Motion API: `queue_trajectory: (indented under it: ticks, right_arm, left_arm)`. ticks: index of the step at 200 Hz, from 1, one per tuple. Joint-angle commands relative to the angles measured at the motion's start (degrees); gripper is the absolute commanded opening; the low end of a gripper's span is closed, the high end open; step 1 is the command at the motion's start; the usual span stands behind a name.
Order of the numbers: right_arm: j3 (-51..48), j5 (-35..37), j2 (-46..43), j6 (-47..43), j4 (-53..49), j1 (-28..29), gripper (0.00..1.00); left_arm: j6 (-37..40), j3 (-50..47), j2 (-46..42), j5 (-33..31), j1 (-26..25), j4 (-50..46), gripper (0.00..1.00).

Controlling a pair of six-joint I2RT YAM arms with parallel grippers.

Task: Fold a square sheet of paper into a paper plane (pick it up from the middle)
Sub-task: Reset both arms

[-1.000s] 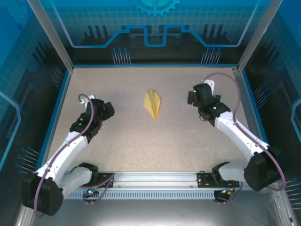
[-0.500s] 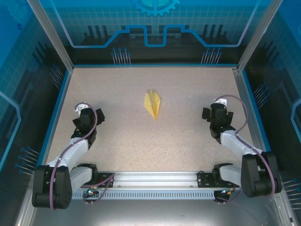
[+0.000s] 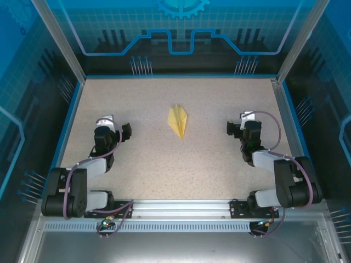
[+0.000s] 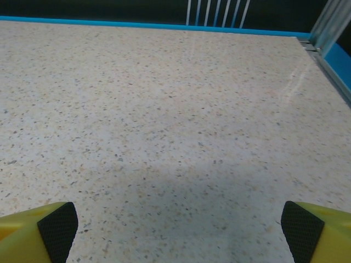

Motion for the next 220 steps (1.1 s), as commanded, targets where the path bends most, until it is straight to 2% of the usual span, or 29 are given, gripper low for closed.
queue_trajectory:
  ticks: [1, 26, 62, 108, 220]
  right_arm:
    - [-0.37, -3.59, 3.09, -1.81, 7.03, -1.19, 1.0]
    - [-0.44, -4.4, 5.67, -2.43, 9.51, -1.12, 0.99]
    - [0.26, -6.88, 5.72, -3.97, 8.08, -0.77, 1.0]
    - [0.4, -7.63, 5.71, -3.71, 7.74, -1.14, 0.99]
    - [0.38, -7.78, 5.71, -3.71, 7.75, -1.19, 0.99]
  left_arm:
    - [0.48, 0.18, 3.75, 4.52, 0.68, 8.44, 0.99]
    - [0.41, 0.8, 7.6, 4.21, 0.71, 10.54, 0.98]
    - [1.05, 2.96, 12.44, 5.34, 0.51, 11.3, 0.98]
    - [3.26, 4.78, 12.41, 1.46, -2.15, 7.65, 0.98]
    - [4.16, 5.67, 12.66, 2.88, -2.39, 6.26, 0.98]
